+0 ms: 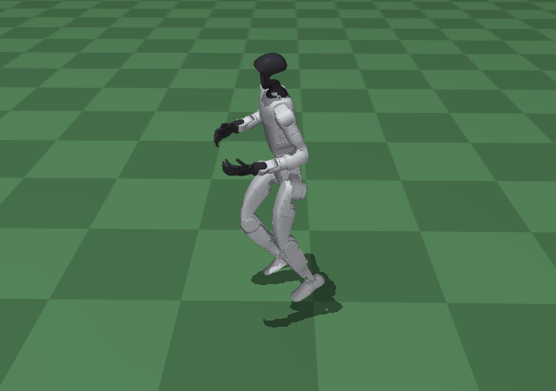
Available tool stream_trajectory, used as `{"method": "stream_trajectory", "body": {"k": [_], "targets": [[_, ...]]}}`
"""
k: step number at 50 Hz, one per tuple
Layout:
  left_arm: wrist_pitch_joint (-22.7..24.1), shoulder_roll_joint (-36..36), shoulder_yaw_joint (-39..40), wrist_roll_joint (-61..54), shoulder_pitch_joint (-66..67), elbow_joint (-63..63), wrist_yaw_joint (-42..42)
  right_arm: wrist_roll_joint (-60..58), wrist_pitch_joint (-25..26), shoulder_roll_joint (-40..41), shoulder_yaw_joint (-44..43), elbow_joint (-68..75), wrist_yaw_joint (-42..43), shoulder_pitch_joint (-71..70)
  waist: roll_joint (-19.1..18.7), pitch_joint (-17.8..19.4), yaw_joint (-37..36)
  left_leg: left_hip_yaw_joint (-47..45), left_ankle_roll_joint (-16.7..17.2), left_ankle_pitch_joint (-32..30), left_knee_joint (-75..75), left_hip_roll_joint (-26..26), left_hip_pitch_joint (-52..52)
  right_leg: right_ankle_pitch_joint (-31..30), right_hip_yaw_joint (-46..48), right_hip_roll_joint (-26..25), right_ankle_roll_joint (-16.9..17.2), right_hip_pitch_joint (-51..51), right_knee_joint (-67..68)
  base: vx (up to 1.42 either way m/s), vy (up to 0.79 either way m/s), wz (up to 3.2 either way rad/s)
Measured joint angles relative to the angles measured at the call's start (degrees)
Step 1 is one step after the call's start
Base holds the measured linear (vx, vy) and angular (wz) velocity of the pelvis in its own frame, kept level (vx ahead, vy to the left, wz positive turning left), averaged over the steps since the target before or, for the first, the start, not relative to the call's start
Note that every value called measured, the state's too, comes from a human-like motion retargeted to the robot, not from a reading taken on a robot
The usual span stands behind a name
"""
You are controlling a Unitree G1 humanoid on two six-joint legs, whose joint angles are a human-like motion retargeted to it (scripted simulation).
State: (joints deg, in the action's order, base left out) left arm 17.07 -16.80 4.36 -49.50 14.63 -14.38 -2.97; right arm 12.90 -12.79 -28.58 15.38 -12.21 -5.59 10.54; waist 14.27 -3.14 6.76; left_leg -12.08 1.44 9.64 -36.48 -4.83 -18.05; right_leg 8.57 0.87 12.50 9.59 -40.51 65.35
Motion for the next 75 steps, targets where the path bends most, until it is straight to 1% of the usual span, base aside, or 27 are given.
{"method": "stream_trajectory", "body": {"k": [2, 4, 8, 10, 13, 15, 17, 19, 22, 24, 27, 29, 31, 33, 36, 38, 40, 43, 45, 48, 52, 55, 59, 64, 67, 71, 75], "targets": [[1.21, -1.65, -1.09, -0.52, -1.14, -4.12, -0.19, 0.68, -0.38, -1.4, 0.91, 0.21, 0.51, 1.2, -2.25, -0.76, 0.17, -0.01, -0.06, 0.06, -12.72, 5.48, -6.03, -1.09, 0.06, -3.84, 0.57, 2.54, -5.43, -0.09, -0.18, 0.52], [2.01, -3.24, -1.75, -0.77, -2.54, -8.55, -0.81, 0.94, -0.75, -3.12, 1.7, 0.02, 0.93, 2.03, -4.9, -1.22, -0.46, 0.03, -1.98, 2.19, -26.7, 11.71, -11.53, 0.91, -0.11, -7.96, -0.13, 4.44, -8.17, -0.07, -0.15, 0.24], [2.64, -5.9, -1.27, 1.19, -5.38, -15.07, -1.81, 1.74, -1.24, -6.5, 2.59, -0.3, 0.34, 1.65, -9.24, -0.56, -2.83, 0.66, -7.07, 7.59, -51.1, 23.21, -20.79, 14.98, 0.61, -13.38, -6.21, 7.18, -8.89, 0.0, -0.12, -0.12], [2.13, -6.2, -0.72, 2.73, -6.01, -15.61, -1.94, 2.44, -1.15, -7.11, 2.59, 0.69, -0.73, 0.48, -11.36, 0.52, -4.44, 1.64, -8.38, 11.05, -57.43, 26.7, -24.26, 20.73, 1.78, -14.72, -8.8, 8.2, -8.74, 0.04, -0.05, -0.27], [1.5, -5.39, -1.0, 3.71, -5.43, -13.49, -1.51, 3.83, -1.14, -5.19, 0.99, 3.12, -0.82, -0.35, -12.94, 0.97, -6.41, 0.96, -7.75, 12.97, -51.69, 24.22, -24.34, 18.26, 2.82, -14.06, -6.19, 10.5, -12.24, 0.08, 0.07, -0.03], [1.4, -4.83, -1.59, 2.89, -2.53, -12.56, -0.94, 4.62, -1.08, -2.88, 0.18, 2.88, 0.18, 1.43, -12.33, -0.13, -7.47, -0.74, -5.68, 10.77, -40.95, 19.4, -21.39, 10.09, 3.52, -11.46, -2.39, 10.89, -14.15, 0.07, 0.17, -0.09], [1.5, -4.16, -1.92, 2.11, 0.49, -11.63, 0.19, 5.29, -1.09, -1.49, -0.09, 1.91, 1.12, 3.01, -10.93, -1.14, -7.73, -1.4, -2.94, 5.9, -28.83, 13.56, -18.29, -1.63, 5.5, -6.65, -0.01, 8.94, -11.87, 0.03, 0.18, -0.13], [1.54, -3.95, -1.84, 1.71, 2.78, -10.93, 1.93, 5.18, -1.55, -1.09, -0.33, 0.59, 2.13, 3.76, -8.5, -1.47, -6.71, -1.2, -0.88, 0.41, -18.38, 6.91, -15.45, -5.72, 5.66, -1.56, 0.74, 5.75, -7.17, -0.03, 0.17, 0.16], [1.11, -4.25, -1.2, 1.71, 5.0, -9.5, 4.67, 3.64, -2.26, -1.51, -0.93, -1.54, 3.2, 3.54, -4.75, -1.1, -4.31, 0.14, -0.41, -3.74, -8.0, -1.45, -11.41, -5.1, 4.47, 5.36, -0.17, 1.37, 2.33, -0.11, 0.16, 0.34], [0.6, -4.47, -0.83, 1.93, 6.44, -8.14, 5.59, 2.79, -2.52, -1.67, -1.18, -3.29, 3.35, 3.07, -3.54, -0.57, -3.34, 1.28, -1.8, -0.1, -7.31, -3.96, -10.63, -3.07, 3.54, 7.85, -1.4, -0.66, 9.21, -0.2, 0.14, 0.18], [-0.38, -4.21, 0.12, 2.84, 6.48, -4.06, 6.71, 1.0, -2.31, -1.43, -1.59, -5.27, 3.07, 1.37, -1.52, 0.48, -2.32, 2.15, -5.51, 9.47, -4.95, -7.26, -9.24, 0.39, 0.75, 10.81, -2.16, -2.75, 18.31, -0.24, 0.12, 0.17], [-1.02, -3.17, 0.82, 3.92, 5.04, 0.54, 7.68, -0.47, -1.65, -0.56, -1.6, -5.41, 2.46, -0.02, 0.04, 1.37, -2.42, 2.12, -7.03, 11.58, -3.27, -8.81, -9.08, 1.21, -0.99, 11.62, -1.97, -2.41, 21.82, -0.3, 0.07, 0.16], [-1.31, -1.63, 1.44, 5.03, 3.43, 5.39, 8.86, -1.87, -0.88, 0.67, -1.26, -5.02, 1.87, -1.04, 1.46, 1.66, -2.78, 2.69, -6.82, 9.15, -1.1, -10.19, -9.73, 0.56, -2.15, 11.18, -1.44, -0.73, 22.33, -0.35, 0.0, 0.37], [-1.34, 0.12, 1.76, 5.81, 3.05, 8.55, 9.97, -2.7, -0.49, 1.89, -0.78, -4.67, 1.94, -0.72, 2.69, 1.1, -3.22, 4.66, -4.27, 3.95, 0.67, -11.56, -11.87, -0.23, -2.39, 9.86, -0.81, 1.91, 20.0, -0.38, -0.07, 0.7], [-0.95, 2.18, 2.12, 6.93, 3.0, 10.79, 11.14, -3.4, -0.68, 2.83, -0.65, -4.01, 2.87, 0.2, 3.59, 0.11, -4.12, 7.16, 0.96, -5.63, 2.27, -12.59, -16.7, -0.32, -2.36, 6.49, 0.32, 5.75, 12.11, -0.42, -0.07, 0.97], [-0.6, 2.85, 2.17, 7.5, 2.71, 10.72, 11.55, -3.89, -1.21, 2.73, -0.87, -3.83, 3.84, 0.36, 3.18, -0.12, -5.05, 7.56, 3.04, -8.73, 0.99, -11.9, -20.88, 2.51, -1.71, 4.28, 0.07, 7.5, 6.12, -0.47, -0.02, 1.0], [-0.05, 2.96, 2.2, 7.65, 2.38, 9.32, 11.58, -4.38, -1.93, 2.36, -0.94, -3.9, 5.03, 0.25, 2.51, 0.36, -6.02, 6.11, 2.57, -7.6, -3.94, -9.74, -25.45, 9.39, -0.36, 3.17, -1.65, 8.5, 1.58, -0.5, 0.03, 0.79], [1.25, 2.64, 2.03, 8.4, 2.28, 5.88, 11.41, -4.89, -2.82, 1.48, -0.67, -3.56, 6.99, -0.79, 0.13, 2.23, -7.63, 4.41, 0.83, -0.13, -17.83, -4.98, -30.97, 19.28, 2.11, 1.67, -4.59, 8.07, -0.18, -0.53, 0.08, 0.33], [1.95, 2.0, 1.83, 9.71, 2.15, 3.54, 11.62, -4.95, -3.17, 0.82, -0.41, -2.86, 8.21, -1.85, -2.13, 3.47, -8.47, 3.21, -1.02, 5.48, -28.11, -0.5, -32.13, 21.54, 3.54, 0.2, -5.39, 7.24, -0.04, -0.52, 0.12, -0.23], [2.04, 0.95, 1.01, 11.81, 1.03, 1.16, 13.55, -4.19, -3.25, 0.44, -0.19, -0.73, 9.86, -3.68, -7.81, 5.09, -11.5, 4.55, -2.88, 11.04, -39.29, 9.4, -28.24, 17.12, 5.43, -6.21, -5.57, 7.77, -4.65, -0.47, 0.13, -0.74], [3.0, 0.01, -1.65, 12.79, 1.88, -0.08, 17.04, -4.22, -3.48, 0.82, 0.1, -0.96, 11.44, -1.57, -10.86, 4.23, -10.76, 5.63, -2.16, 10.01, -37.11, 13.71, -18.33, 7.07, 4.06, -9.59, -1.74, 6.3, -10.02, -0.39, 0.15, -0.08], [3.85, 0.12, -2.99, 13.54, 1.82, 0.18, 20.39, -5.25, -4.16, 1.31, -0.16, -1.38, 12.58, -0.16, -11.53, 4.05, -8.38, 5.89, 0.03, 8.94, -27.59, 12.24, -10.4, 2.92, 2.77, -8.83, 0.21, 4.61, -10.13, -0.34, 0.18, 0.33], [4.33, 0.29, -3.34, 15.99, -0.15, 1.51, 24.32, -6.36, -4.88, 2.13, -0.87, -1.61, 12.91, 0.29, -9.89, 4.64, -3.9, 5.55, -0.03, 12.85, -15.39, 6.1, -2.99, 5.0, 0.65, -3.29, 0.13, 0.58, -0.29, -0.35, 0.22, 0.62], [3.05, 0.2, -3.45, 21.13, -3.19, 5.18, 26.46, -8.14, -4.63, 3.66, -1.16, -1.37, 12.33, -0.22, -7.67, 5.58, -2.3, 6.7, -5.14, 26.34, -12.52, 0.21, -1.62, 11.61, -1.47, 2.08, -2.65, -2.49, 17.52, -0.39, 0.22, 0.44], [1.82, 0.14, -3.39, 24.51, -5.94, 7.63, 27.46, -9.74, -3.76, 4.15, -0.87, -0.6, 12.01, -1.71, -5.71, 6.6, -3.09, 7.19, -8.5, 30.25, -14.16, -2.7, -3.64, 13.08, -2.93, 3.32, -2.95, -0.77, 24.45, -0.39, 0.16, 0.58], [1.06, 0.18, -2.76, 27.1, -8.78, 6.84, 28.53, -11.91, -2.57, 3.82, -0.22, 0.22, 12.1, -3.6, -3.25, 7.25, -5.37, 8.24, -8.87, 26.9, -14.76, -6.2, -7.26, 12.5, -3.3, 2.56, -2.17, 6.13, 22.73, -0.37, 0.06, 0.77], [1.85, 0.72, -2.19, 27.82, -9.55, 3.1, 28.86, -12.47, -2.08, 3.18, 0.55, 0.08, 12.92, -2.94, -1.46, 6.44, -7.1, 10.22, -4.13, 15.08, -7.56, -9.17, -8.31, 10.93, -2.27, 1.13, -0.62, 13.9, 9.14, -0.31, 0.0, 0.92]]}}
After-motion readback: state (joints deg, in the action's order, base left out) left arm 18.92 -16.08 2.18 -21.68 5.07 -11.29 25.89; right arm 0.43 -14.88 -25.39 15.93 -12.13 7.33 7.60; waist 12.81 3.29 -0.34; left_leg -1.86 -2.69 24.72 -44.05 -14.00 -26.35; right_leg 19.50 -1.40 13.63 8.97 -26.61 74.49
